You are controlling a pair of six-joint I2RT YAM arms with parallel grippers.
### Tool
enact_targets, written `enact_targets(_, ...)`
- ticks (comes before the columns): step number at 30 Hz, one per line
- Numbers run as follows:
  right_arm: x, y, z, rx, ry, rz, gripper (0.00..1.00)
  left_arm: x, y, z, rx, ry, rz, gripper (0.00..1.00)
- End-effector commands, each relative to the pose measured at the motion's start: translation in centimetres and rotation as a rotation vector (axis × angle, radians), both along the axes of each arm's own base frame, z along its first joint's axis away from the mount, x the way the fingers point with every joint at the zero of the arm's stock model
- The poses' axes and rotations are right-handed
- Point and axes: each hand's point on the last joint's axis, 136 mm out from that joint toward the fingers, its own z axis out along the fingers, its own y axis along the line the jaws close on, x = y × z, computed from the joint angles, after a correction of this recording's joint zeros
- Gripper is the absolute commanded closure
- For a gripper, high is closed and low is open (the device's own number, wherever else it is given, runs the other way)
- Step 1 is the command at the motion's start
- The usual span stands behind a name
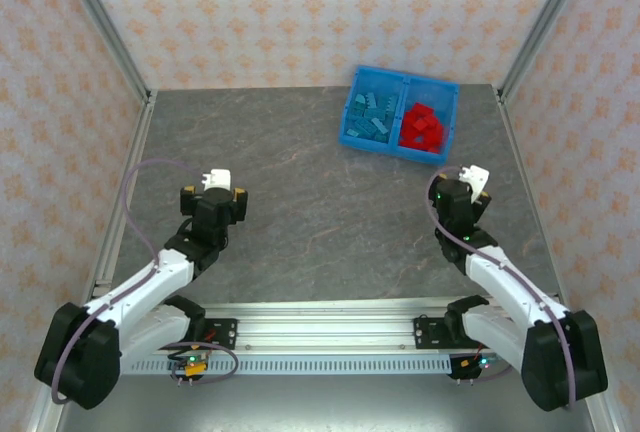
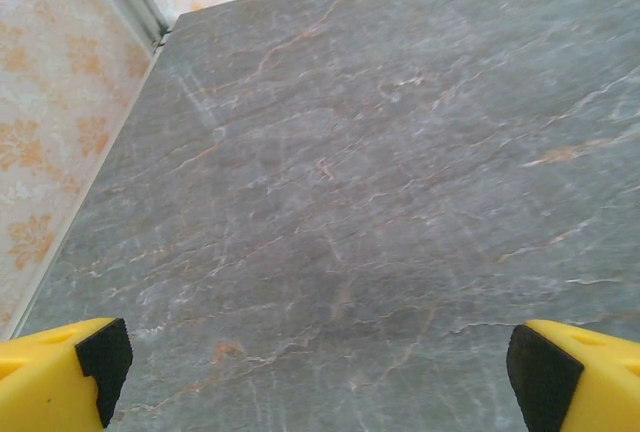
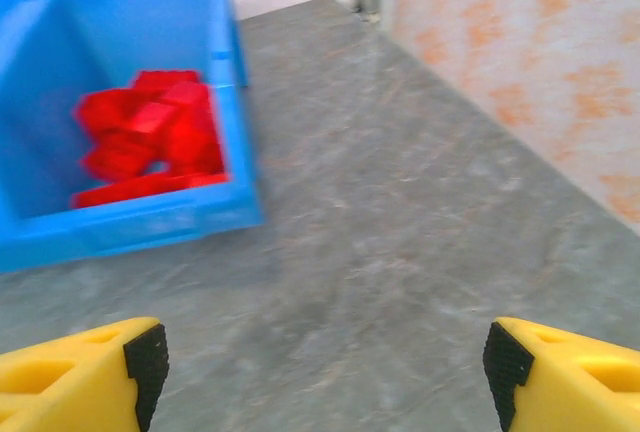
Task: Sort the legos into containers by color
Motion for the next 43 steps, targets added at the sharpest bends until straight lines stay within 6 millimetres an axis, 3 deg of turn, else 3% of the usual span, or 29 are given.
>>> enact_targets(1, 0.0, -2.9, 1.0, -0.131, -0.091, -0.165, 0.15, 1.1, 1.2, 0.1, 0.021, -0.063, 0.05, 0.0)
enact_targets(4, 1.4, -3.8, -1.1, -0.154, -0.051, -0.208, 0.16, 2.1, 1.6, -1.2, -0.032, -0.08, 0.043, 0.0)
enact_targets(9, 3.8, -4.8, -2.2, -0.104, -0.144, -0.212, 0.13, 4.1, 2.2, -1.1, -0.107, -0.14, 0.015, 0.0)
enact_targets(12, 5.9, -3.2, -3.3, -0.092, -0.041, -0.093, 0.1, 5.7, 3.1, -1.1, -0.144, -0.168, 0.014, 0.0)
enact_targets(14, 6.4, -2.1, -3.7, -0.079, -0.044, -0.009, 0.08, 6.9, 3.5, -3.8, -0.173, -0.15, 0.014, 0.0)
enact_targets(15, 6.6, -1.6, -4.1, -0.06, -0.043, 0.041, 0.07, 7.9, 3.7, -3.8, -0.161, -0.188, 0.015, 0.0)
enact_targets(16, 6.4, -2.1, -5.2, -0.037, -0.047, 0.033, 0.0, 7.7, 3.6, -4.1, -0.175, -0.138, 0.017, 0.0)
enact_targets(17, 6.8, -2.8, -5.0, -0.022, -0.113, 0.018, 0.0, 7.9, 3.8, -3.8, -0.182, -0.117, 0.026, 0.0)
enact_targets(20, 6.9, -2.9, -5.6, 0.001, -0.05, 0.03, 0.01, 8.0, 3.8, -4.0, -0.193, -0.123, 0.014, 0.0)
enact_targets(43, 7.0, -2.4, -5.4, -0.011, -0.039, 0.051, 0.01, 7.9, 3.8, -4.1, -0.197, -0.119, 0.013, 0.0)
